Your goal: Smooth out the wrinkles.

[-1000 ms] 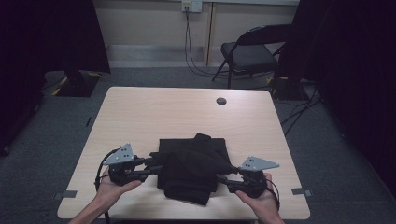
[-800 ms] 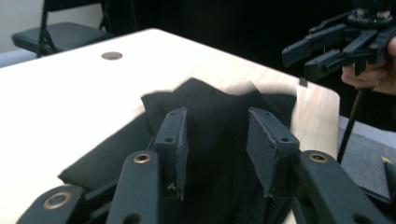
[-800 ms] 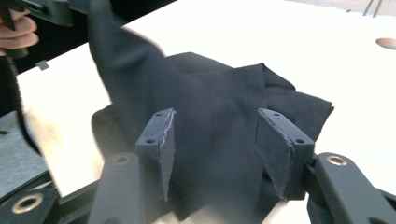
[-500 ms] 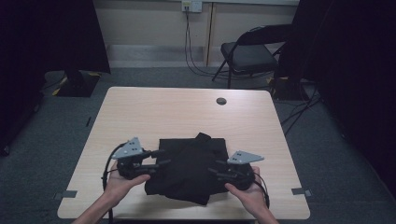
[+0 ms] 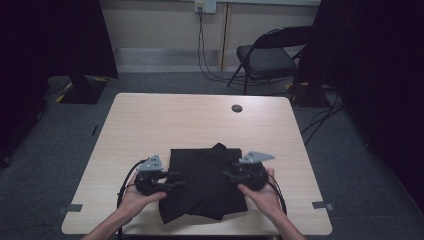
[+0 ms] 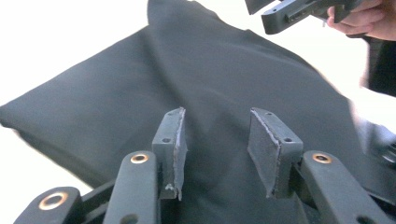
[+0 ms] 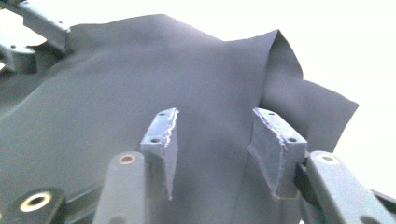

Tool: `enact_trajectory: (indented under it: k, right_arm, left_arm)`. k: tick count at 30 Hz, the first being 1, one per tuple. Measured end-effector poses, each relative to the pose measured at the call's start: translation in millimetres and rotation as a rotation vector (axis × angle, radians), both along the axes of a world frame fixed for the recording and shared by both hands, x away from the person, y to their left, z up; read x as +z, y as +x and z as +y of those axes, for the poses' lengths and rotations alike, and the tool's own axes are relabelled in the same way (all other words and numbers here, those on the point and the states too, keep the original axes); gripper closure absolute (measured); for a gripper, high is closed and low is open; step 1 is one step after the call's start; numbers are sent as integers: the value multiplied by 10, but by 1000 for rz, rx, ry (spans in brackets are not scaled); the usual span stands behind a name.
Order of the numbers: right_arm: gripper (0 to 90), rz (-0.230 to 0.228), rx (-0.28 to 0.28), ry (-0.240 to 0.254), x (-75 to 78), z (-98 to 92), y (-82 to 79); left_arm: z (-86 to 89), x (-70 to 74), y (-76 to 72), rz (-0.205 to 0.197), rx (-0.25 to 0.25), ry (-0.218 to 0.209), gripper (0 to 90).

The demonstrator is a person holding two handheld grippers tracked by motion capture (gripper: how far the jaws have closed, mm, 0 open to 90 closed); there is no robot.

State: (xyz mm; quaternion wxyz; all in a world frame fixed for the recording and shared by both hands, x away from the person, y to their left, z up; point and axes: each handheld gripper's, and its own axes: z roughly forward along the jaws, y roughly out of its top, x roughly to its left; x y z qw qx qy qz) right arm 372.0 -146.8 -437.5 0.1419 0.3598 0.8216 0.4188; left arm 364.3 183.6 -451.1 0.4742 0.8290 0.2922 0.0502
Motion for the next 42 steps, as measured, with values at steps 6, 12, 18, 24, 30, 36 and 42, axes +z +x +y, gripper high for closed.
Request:
enact_trajectory:
  k: [6, 12, 18, 24, 30, 36, 42]
  right_arm:
    - [592, 83, -27, -9, -228, 262, 627]
    - [900, 21, -15, -33, -92, 180, 341]
    - [900, 46, -69, -45, -90, -147, 12]
    - [637, 28, -108, -72, -159, -332, -51]
    - [369, 18, -57, 34, 8, -209, 433]
    - [269, 105, -21, -11, -314, 107, 917]
    - [247, 153, 24, -69, -528, 226, 1016]
  left_arm:
    - [-6, -132, 268, 35, 63, 12, 534]
    - [5, -175, 281, 46, 76, 37, 429]
    - [-107, -229, 242, 27, 64, 109, 355]
    - [-201, -42, 174, -27, 9, 68, 436]
    - [-578, -22, 155, 22, -118, 15, 530]
    - [-859, -234, 171, 75, -157, 78, 470]
    - [-854, -367, 190, 107, -145, 55, 462]
